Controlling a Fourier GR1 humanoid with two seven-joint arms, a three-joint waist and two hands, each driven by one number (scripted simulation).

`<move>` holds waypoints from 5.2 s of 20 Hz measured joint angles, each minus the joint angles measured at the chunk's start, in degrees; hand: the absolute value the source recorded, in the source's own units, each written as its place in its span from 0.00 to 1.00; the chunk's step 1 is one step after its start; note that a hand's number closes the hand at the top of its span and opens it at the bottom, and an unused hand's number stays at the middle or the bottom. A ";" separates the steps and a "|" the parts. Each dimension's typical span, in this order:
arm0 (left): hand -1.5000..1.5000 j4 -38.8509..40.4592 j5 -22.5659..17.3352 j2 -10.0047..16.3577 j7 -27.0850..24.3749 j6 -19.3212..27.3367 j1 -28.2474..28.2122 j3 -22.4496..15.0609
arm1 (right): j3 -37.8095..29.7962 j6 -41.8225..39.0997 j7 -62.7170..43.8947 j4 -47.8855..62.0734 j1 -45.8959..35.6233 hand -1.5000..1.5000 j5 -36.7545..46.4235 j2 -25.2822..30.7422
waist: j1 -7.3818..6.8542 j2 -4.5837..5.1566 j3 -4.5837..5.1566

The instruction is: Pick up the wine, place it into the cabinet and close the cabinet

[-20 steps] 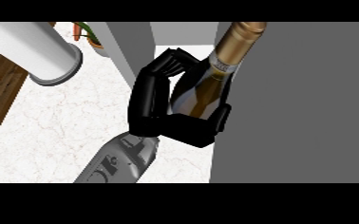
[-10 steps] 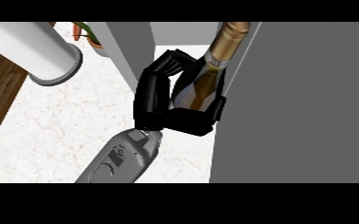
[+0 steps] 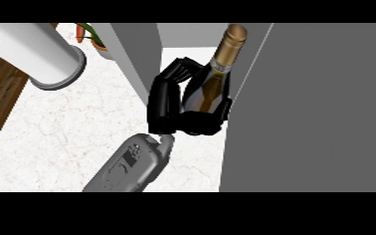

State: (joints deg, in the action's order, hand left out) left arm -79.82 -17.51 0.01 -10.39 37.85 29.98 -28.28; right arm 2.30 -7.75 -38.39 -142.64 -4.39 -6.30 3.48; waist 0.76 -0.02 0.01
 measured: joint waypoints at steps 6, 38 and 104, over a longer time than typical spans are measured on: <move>1.00 6.06 2.01 0.30 -2.76 -0.70 1.19 1.09 | -1.13 -1.09 1.44 0.13 1.00 0.00 -0.19 0.28 | -0.05 0.00 -0.01; 1.00 36.96 -6.75 0.29 -15.90 -8.47 16.25 13.72 | -0.08 -0.49 1.93 1.01 -0.01 0.00 -0.38 -1.44 | 0.61 0.19 0.02; 0.00 74.02 -7.95 -0.02 -36.52 -9.49 33.55 30.94 | 3.73 -2.08 5.11 2.61 0.51 0.00 -0.29 -2.74 | 3.70 1.40 -0.14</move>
State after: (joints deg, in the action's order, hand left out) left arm -5.81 -25.46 0.00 -46.91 28.37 63.53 2.65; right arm 6.03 -9.83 -33.28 -140.03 -3.88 -6.59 0.73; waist 4.47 1.37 -0.13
